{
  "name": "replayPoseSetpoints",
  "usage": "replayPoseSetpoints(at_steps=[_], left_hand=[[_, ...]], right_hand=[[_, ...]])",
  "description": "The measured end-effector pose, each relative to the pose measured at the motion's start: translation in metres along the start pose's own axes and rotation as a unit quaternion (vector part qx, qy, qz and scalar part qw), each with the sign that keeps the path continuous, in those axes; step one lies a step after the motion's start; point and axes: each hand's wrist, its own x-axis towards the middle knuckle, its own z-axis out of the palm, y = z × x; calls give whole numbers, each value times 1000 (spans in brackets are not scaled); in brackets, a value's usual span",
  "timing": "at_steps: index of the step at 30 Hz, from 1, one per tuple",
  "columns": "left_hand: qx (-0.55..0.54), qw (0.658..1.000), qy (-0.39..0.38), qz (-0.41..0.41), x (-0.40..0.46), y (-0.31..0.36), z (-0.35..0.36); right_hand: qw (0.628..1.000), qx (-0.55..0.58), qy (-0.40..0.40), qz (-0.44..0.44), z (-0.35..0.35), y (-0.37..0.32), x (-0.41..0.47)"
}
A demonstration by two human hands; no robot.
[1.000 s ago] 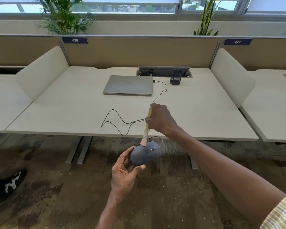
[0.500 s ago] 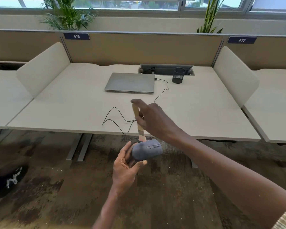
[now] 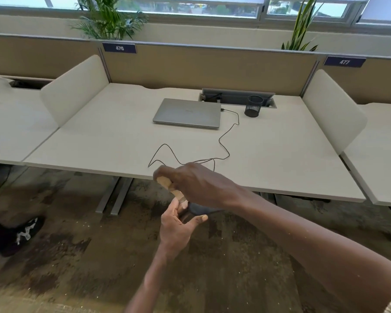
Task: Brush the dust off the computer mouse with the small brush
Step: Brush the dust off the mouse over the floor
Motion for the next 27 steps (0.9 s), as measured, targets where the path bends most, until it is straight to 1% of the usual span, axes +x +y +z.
replayPoseSetpoints(at_steps=[4,8,11,14,15,17,20,23,27], left_hand=[[15,999,31,-6,-1,0,-4],[-10,999,35,-10,2,0,-8],[-50,998,27,-23,4,-1,-11],[-60,997,34,-29,4,-2,-13],[-59,997,35,-28,4,-1,-13],[-58,997,37,-24,5,-2,-13],[-59,998,36,-9,5,-1,-11],[-61,997,38,12,4,2,-9],[-86,995,45,27,5,1,-11]], right_hand=[[998,29,-19,-44,-8,-3,-12],[998,39,-38,-35,-20,2,-27],[999,30,-33,-27,-30,11,-40],[1000,-3,-11,6,-38,22,-48],[1000,6,2,19,-40,25,-49],[995,66,41,56,-42,29,-49],[976,155,101,111,-38,26,-47],[962,190,139,138,-26,20,-49],[947,194,184,179,-7,20,-56]])
